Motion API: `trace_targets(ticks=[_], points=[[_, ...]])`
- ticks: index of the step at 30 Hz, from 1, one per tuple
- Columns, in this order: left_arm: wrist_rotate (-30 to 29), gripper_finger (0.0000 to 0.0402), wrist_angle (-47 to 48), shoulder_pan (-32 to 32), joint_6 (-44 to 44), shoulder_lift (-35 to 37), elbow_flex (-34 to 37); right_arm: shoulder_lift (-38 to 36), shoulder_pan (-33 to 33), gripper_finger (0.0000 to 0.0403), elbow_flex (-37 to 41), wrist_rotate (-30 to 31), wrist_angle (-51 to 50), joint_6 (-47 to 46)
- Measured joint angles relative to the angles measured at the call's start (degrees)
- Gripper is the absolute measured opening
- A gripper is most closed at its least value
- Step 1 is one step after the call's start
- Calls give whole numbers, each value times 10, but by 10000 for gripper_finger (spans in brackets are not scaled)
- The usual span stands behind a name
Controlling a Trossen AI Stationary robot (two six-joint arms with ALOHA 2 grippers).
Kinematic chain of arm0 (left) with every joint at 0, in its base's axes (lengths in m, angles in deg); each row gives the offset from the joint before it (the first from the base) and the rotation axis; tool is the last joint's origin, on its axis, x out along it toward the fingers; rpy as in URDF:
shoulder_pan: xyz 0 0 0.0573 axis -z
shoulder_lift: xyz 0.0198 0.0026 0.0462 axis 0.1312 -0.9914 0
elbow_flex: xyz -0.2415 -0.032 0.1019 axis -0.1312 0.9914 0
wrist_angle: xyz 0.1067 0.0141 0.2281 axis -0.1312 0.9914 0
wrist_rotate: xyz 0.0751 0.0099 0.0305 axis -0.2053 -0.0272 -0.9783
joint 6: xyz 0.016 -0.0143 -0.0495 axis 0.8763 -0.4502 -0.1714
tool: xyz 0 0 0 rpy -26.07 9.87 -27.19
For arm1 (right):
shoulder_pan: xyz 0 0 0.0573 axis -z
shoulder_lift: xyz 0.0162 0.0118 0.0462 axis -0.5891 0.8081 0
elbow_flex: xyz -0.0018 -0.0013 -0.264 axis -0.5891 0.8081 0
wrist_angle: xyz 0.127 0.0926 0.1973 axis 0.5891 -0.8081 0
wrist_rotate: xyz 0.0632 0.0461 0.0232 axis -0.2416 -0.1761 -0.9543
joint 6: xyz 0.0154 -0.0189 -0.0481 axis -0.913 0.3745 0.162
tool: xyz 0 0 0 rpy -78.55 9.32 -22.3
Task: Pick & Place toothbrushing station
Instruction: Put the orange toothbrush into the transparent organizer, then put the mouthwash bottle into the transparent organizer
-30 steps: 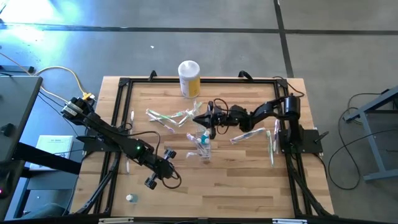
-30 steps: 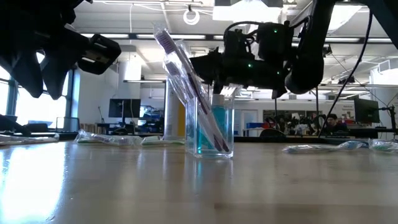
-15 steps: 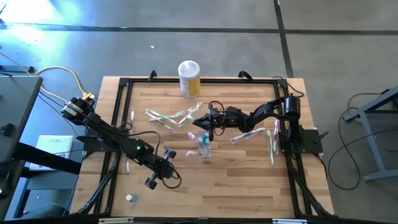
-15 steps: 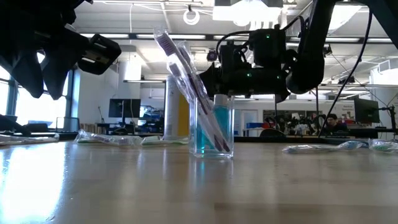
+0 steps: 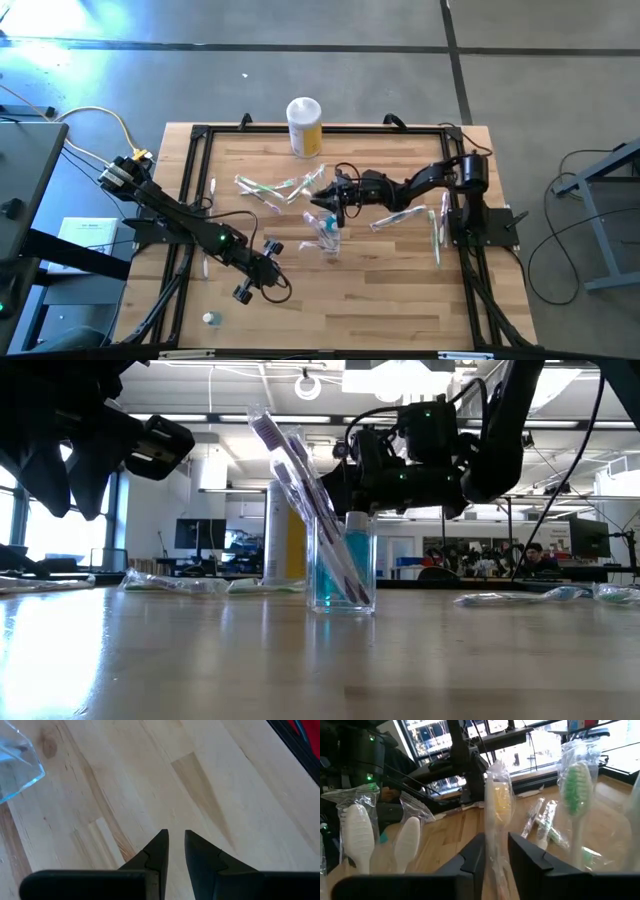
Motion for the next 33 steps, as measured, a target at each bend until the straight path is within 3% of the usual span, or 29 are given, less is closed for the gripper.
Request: trace_targets(ticks=[6,11,22,29,33], points=[[0,58,-26,0,-95,0,0,-46,0,140,0,-1,-85,37],[0,58,-25,0,-106,0,0,-85,0,178,0,-17,-163,62],[-2,58,-48,-5,-106,-8,-1,-196,-9,172,0,16,-302,112],[-11,58,146,-12,-158,-8,-81,-276,-46,170,0,15,-364,132],[-12,58,187,-12,-210,-7,-111,-282,-73,169,0,15,-365,132]])
